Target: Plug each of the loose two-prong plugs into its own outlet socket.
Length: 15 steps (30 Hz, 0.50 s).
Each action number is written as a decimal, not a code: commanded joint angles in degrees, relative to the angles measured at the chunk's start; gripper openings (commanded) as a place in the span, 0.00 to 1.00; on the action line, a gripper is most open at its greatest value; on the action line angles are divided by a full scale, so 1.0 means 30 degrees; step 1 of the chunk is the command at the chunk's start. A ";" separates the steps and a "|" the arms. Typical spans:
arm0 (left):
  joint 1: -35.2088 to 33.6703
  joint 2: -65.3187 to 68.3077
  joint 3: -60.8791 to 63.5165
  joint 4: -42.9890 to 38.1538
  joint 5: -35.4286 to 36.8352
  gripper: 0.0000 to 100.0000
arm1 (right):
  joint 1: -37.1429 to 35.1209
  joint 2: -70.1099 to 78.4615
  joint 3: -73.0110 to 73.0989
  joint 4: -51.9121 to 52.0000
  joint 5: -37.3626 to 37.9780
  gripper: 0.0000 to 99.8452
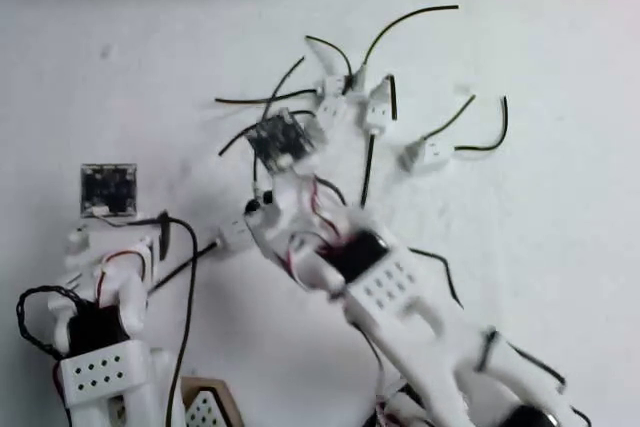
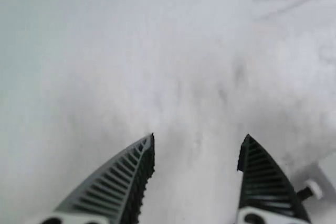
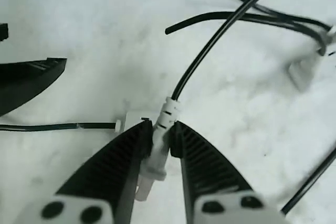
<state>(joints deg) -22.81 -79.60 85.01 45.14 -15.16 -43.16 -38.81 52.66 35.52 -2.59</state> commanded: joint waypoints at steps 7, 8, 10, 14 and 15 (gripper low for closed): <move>0.3560 -0.0249 -0.0440 -0.4278 0.3106 0.26 | -0.1685 -0.7897 0.2842 -0.0689 0.0791 0.02; 0.4029 -0.0249 -0.0557 -0.4366 0.3106 0.26 | -0.2066 -0.8425 0.3194 -0.0689 0.1143 0.02; 0.4762 -0.0249 -0.0879 -0.4366 0.3106 0.26 | -0.2711 -0.9304 0.3810 -0.0689 0.1495 0.02; 0.5875 -0.0249 -0.1553 -0.4337 0.3106 0.26 | -0.3004 -1.0212 0.4454 -0.0689 0.1641 0.02; 0.6139 -0.0278 -0.1700 -0.4308 0.3106 0.26 | -0.3004 -1.0242 0.4484 -0.0689 0.1641 0.02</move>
<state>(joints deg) -7.78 -79.60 84.22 33.36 -6.29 -51.52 -67.56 66.37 34.64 1.71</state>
